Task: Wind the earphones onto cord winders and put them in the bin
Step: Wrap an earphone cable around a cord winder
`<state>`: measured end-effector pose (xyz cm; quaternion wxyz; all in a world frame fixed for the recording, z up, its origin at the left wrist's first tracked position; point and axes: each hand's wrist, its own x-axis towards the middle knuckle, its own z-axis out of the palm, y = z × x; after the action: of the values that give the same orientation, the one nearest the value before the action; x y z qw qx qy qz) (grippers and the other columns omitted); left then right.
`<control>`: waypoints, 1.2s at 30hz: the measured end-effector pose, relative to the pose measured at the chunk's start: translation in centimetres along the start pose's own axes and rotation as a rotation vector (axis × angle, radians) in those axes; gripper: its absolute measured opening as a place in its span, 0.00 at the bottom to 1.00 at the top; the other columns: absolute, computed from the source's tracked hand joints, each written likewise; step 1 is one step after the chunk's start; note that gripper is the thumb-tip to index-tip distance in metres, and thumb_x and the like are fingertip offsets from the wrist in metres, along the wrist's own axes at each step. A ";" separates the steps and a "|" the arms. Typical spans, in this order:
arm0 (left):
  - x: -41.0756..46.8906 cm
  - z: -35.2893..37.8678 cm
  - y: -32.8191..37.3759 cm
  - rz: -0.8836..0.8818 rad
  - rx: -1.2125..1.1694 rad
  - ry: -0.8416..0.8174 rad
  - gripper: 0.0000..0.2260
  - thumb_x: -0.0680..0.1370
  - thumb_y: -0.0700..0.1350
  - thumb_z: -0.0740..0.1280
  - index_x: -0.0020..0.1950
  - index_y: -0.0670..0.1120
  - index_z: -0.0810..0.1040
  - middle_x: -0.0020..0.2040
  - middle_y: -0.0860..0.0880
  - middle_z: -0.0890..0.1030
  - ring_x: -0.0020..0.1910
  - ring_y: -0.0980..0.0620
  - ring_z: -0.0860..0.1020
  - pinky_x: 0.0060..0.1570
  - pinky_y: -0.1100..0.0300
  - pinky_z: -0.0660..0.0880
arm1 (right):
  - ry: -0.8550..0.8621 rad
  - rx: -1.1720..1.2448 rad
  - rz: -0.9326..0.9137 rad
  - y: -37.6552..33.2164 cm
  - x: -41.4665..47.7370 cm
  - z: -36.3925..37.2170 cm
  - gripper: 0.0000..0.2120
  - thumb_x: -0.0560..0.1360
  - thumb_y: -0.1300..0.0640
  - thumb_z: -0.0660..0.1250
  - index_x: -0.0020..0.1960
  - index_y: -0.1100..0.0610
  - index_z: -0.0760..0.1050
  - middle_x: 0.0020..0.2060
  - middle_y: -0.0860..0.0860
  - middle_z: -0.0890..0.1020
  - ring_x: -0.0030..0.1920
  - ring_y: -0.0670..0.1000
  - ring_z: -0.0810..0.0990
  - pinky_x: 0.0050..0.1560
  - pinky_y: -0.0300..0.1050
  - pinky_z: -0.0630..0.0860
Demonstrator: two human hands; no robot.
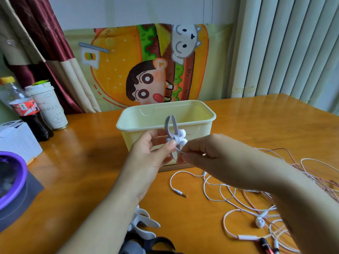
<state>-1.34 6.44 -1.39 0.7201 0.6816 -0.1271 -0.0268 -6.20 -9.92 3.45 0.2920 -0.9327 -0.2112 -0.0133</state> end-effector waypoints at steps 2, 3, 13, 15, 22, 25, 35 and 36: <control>-0.2 0.1 0.0 -0.020 0.053 -0.042 0.14 0.70 0.48 0.71 0.55 0.51 0.79 0.50 0.50 0.85 0.50 0.51 0.83 0.55 0.51 0.78 | 0.048 0.006 -0.037 -0.1 0.0 -0.2 0.14 0.80 0.52 0.58 0.47 0.57 0.80 0.36 0.53 0.80 0.36 0.50 0.75 0.36 0.43 0.70; -0.3 0.1 0.1 -0.036 0.057 -0.074 0.17 0.67 0.50 0.71 0.55 0.51 0.79 0.49 0.51 0.85 0.49 0.52 0.83 0.55 0.51 0.78 | 0.094 0.010 -0.048 0.0 0.0 -0.5 0.14 0.80 0.52 0.59 0.46 0.56 0.81 0.34 0.52 0.79 0.35 0.49 0.75 0.34 0.42 0.69; -0.8 0.2 1.0 -0.090 0.017 -0.285 0.20 0.63 0.49 0.73 0.54 0.48 0.79 0.56 0.45 0.83 0.54 0.44 0.82 0.51 0.53 0.78 | 0.509 0.083 -0.066 1.3 -0.1 -2.3 0.08 0.69 0.46 0.69 0.38 0.50 0.78 0.28 0.48 0.78 0.30 0.46 0.73 0.29 0.34 0.67; -0.9 0.1 1.2 -0.082 0.028 -0.313 0.18 0.62 0.49 0.73 0.52 0.50 0.81 0.52 0.48 0.84 0.53 0.46 0.83 0.53 0.53 0.78 | 0.512 0.158 -0.079 1.5 0.0 -2.3 0.10 0.67 0.44 0.68 0.37 0.50 0.78 0.27 0.45 0.77 0.29 0.42 0.72 0.28 0.30 0.66; -1.1 0.2 1.7 -0.101 -0.127 -0.420 0.13 0.64 0.47 0.74 0.49 0.51 0.86 0.52 0.46 0.85 0.51 0.48 0.83 0.50 0.59 0.80 | 0.342 0.747 -0.026 3.4 1.0 -1.2 0.15 0.65 0.43 0.72 0.35 0.55 0.77 0.24 0.47 0.66 0.25 0.46 0.63 0.28 0.37 0.63; -1.1 0.2 1.7 -0.112 -0.167 -0.433 0.14 0.65 0.46 0.74 0.50 0.51 0.86 0.54 0.43 0.84 0.52 0.47 0.83 0.49 0.58 0.79 | 0.301 0.921 -0.016 3.4 1.3 -0.9 0.13 0.67 0.50 0.68 0.36 0.60 0.72 0.24 0.49 0.63 0.26 0.46 0.59 0.27 0.34 0.60; -0.9 0.0 2.0 -0.105 -0.276 -0.397 0.18 0.64 0.43 0.74 0.54 0.46 0.84 0.54 0.41 0.84 0.50 0.45 0.83 0.47 0.55 0.81 | 0.197 0.987 0.036 4.5 2.2 0.8 0.20 0.69 0.45 0.73 0.42 0.64 0.78 0.40 0.62 0.70 0.40 0.59 0.63 0.43 0.53 0.62; -0.8 0.0 2.0 -0.094 -0.302 -0.372 0.19 0.64 0.43 0.74 0.55 0.45 0.83 0.54 0.41 0.83 0.50 0.45 0.83 0.47 0.55 0.81 | 0.159 0.971 0.044 4.5 2.3 1.3 0.19 0.69 0.45 0.72 0.42 0.62 0.80 0.41 0.62 0.70 0.41 0.58 0.64 0.43 0.53 0.61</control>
<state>-2.43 6.76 0.49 0.7761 0.5546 -0.2201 -0.2043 -2.41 -11.63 0.34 0.7085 -0.6892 -0.1503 0.0218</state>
